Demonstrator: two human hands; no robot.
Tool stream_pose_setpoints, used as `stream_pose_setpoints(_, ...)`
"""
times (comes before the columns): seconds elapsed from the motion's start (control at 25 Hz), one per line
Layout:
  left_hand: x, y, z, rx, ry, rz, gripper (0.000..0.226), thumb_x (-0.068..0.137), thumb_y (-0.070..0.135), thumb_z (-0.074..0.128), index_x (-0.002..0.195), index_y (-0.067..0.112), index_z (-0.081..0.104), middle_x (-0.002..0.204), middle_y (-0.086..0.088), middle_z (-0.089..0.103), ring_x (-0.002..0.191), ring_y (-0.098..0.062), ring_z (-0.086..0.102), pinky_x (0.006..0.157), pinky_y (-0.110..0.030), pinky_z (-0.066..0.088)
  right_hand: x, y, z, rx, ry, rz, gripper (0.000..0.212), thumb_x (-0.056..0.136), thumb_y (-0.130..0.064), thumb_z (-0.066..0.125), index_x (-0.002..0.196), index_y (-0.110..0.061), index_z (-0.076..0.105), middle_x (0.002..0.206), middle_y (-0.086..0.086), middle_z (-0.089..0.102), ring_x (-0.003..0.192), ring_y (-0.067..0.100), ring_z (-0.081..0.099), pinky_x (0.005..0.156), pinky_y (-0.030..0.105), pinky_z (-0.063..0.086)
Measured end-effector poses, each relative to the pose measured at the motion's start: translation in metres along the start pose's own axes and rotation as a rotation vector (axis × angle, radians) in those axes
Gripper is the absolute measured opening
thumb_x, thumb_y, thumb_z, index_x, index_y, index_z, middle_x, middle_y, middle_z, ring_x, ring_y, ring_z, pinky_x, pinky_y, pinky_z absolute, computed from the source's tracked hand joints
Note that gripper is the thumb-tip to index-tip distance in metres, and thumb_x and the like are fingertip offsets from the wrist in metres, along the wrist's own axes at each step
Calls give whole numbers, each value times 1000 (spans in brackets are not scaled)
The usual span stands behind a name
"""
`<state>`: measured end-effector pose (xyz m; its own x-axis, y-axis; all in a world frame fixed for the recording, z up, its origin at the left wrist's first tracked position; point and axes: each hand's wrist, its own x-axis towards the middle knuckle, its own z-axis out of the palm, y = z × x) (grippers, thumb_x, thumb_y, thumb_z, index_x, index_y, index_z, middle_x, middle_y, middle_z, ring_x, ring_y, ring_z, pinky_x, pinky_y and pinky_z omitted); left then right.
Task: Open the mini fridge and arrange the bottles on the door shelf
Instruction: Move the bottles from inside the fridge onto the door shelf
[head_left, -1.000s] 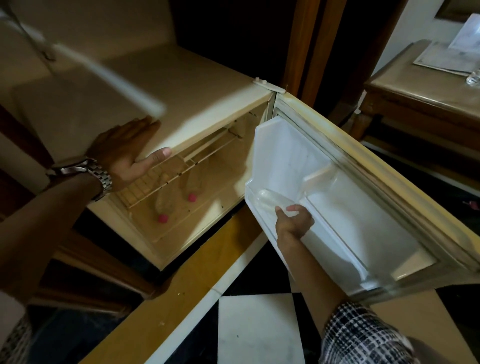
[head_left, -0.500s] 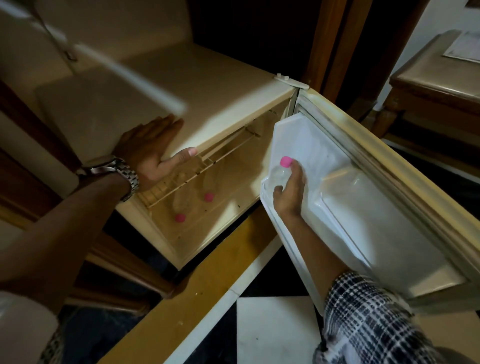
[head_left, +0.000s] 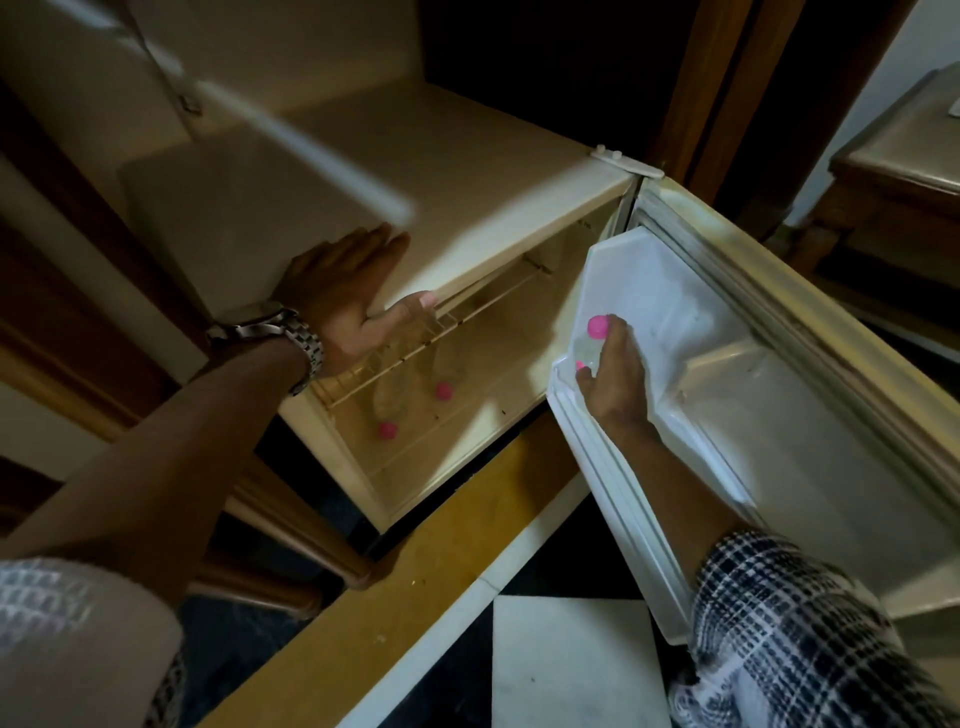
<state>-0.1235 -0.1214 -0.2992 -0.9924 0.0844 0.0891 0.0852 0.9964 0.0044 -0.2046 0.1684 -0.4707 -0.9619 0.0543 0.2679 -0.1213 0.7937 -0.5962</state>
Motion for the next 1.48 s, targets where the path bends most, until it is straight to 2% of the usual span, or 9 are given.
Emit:
stream_pose_setpoints(0.24, 0, -2, 1, 3, 1, 2, 88, 85, 76, 13, 159, 29, 13, 170, 4, 11, 156, -18, 13, 125, -45, 16, -3, 8, 1, -26, 136, 102, 64, 100, -18, 64, 157, -12, 35, 161, 18, 33, 149, 34, 33, 117, 12, 21)
stream_pose_setpoints(0.4, 0, -2, 1, -3, -18, -16, 87, 85, 75, 13, 159, 31, 10, 170, 5, 9, 157, -17, 10, 126, -44, 13, -32, -18, 34, -283, 281, -159, 61, 91, -12, 67, 149, -14, 48, 161, 20, 39, 150, 38, 38, 123, 49, 29)
stream_pose_setpoints(0.56, -2, 1, 2, -12, 9, -8, 86, 86, 74, 15, 159, 30, 13, 170, 5, 10, 157, -16, 11, 126, -41, 11, -62, -75, 110, -96, -71, -261, 39, 90, -8, 60, 129, -13, 61, 144, 22, 54, 131, 41, 54, 109, 54, 42)
stream_pose_setpoints(0.72, 1, -3, 4, -21, -1, -1, 86, 85, 76, 13, 159, 32, 10, 170, 7, 7, 157, -14, 8, 127, -41, 10, -42, -103, 173, -134, -712, -9, 63, 97, -11, 57, 155, -28, 37, 154, 20, 36, 142, 41, 35, 116, 49, 37)
stream_pose_setpoints(0.8, 0, -3, 6, -19, 13, -3, 86, 85, 76, 13, 159, 33, 10, 170, 8, 8, 157, -13, 9, 127, -41, 11, -30, -106, 185, -226, -742, 6, 62, 97, -14, 59, 153, -23, 36, 154, 22, 38, 142, 41, 36, 115, 49, 40)
stream_pose_setpoints(1.0, -2, -1, 4, -26, 30, -13, 85, 85, 76, 15, 159, 33, 13, 170, 6, 11, 156, -15, 12, 127, -42, 12, -41, -94, 143, -59, -488, 139, 57, 101, -23, 61, 149, -3, 38, 146, 22, 48, 136, 38, 48, 111, 44, 46)
stream_pose_setpoints(1.12, -3, -1, 6, -17, 41, -10, 85, 85, 75, 15, 158, 32, 14, 170, 6, 12, 156, -16, 12, 126, -41, 12, -81, -68, 105, 462, -184, 595, 64, 89, -11, 80, 136, 13, 43, 127, 25, 60, 115, 32, 62, 104, 48, 52)
stream_pose_setpoints(1.24, -1, -1, 6, -19, 31, -9, 86, 84, 76, 12, 159, 33, 13, 170, 7, 11, 156, -15, 11, 126, -41, 11, -107, -62, 94, 1040, -58, 955, 64, 91, -2, 76, 143, 14, 43, 138, 18, 56, 112, 20, 62, 111, 30, 51)
stream_pose_setpoints(1.48, -1, 0, 4, -13, 17, -3, 94, 79, 81, 6, 159, 32, 12, 170, 6, 10, 157, -16, 11, 126, -44, 15, -88, -84, 116, 1326, 193, 949, 71, 81, 8, 82, 141, -1, 44, 143, 20, 58, 126, 31, 59, 113, 39, 47)
